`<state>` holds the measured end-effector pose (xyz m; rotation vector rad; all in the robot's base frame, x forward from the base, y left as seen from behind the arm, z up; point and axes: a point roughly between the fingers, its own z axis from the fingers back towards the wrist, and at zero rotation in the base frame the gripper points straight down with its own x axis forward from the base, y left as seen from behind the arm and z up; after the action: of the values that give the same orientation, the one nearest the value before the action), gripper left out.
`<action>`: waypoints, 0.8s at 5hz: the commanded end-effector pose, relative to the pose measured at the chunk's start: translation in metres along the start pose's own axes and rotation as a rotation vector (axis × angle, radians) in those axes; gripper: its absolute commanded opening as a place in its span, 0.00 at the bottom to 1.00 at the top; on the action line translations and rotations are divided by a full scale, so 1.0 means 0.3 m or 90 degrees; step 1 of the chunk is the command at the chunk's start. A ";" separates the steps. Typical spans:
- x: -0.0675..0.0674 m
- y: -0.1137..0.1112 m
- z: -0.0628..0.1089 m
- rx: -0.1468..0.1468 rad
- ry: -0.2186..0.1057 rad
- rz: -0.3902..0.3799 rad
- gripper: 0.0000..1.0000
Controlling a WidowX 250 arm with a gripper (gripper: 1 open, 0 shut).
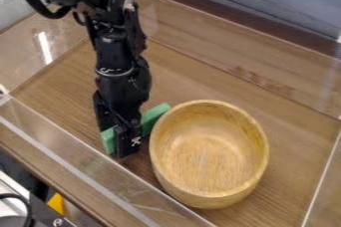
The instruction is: Remove the green block from inside the brown bowl and put it on the table
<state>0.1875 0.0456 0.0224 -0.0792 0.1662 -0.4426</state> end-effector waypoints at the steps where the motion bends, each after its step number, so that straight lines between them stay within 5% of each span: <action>1: 0.016 0.023 0.042 0.024 -0.023 0.000 1.00; 3: -0.011 0.130 0.149 0.036 -0.022 -0.028 1.00; 4: 0.011 0.155 0.227 0.035 -0.042 0.018 1.00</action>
<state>0.2165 0.0835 0.0711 -0.0694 0.1372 -0.4244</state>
